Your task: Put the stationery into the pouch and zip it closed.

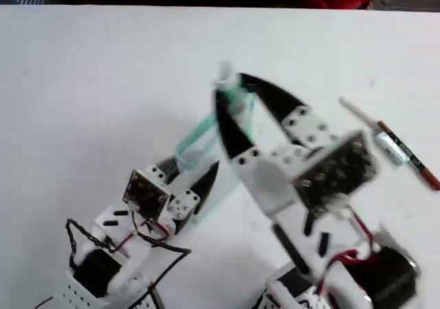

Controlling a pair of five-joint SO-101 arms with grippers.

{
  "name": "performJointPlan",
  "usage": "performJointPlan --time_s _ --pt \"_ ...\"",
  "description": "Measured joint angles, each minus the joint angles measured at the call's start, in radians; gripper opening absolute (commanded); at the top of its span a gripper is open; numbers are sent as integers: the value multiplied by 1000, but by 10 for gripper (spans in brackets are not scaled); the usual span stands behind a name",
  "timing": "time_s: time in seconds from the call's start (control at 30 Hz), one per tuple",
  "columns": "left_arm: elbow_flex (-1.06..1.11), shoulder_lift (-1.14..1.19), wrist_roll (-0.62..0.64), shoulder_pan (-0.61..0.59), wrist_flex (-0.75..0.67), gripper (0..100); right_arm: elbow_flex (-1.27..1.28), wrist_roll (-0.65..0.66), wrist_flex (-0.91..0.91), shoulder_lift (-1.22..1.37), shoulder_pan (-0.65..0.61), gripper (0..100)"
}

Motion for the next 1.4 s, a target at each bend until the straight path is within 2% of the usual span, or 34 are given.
performJointPlan --time_s 0.4,0.87,1.4 --pt "0 0 0 -5 0 129 281 -11 -204 32 -26 19" --pt "0 0 2 -11 0 129 270 -9 -34 -71 -41 19" --pt "0 0 2 -8 0 128 279 -9 54 -81 -44 19"
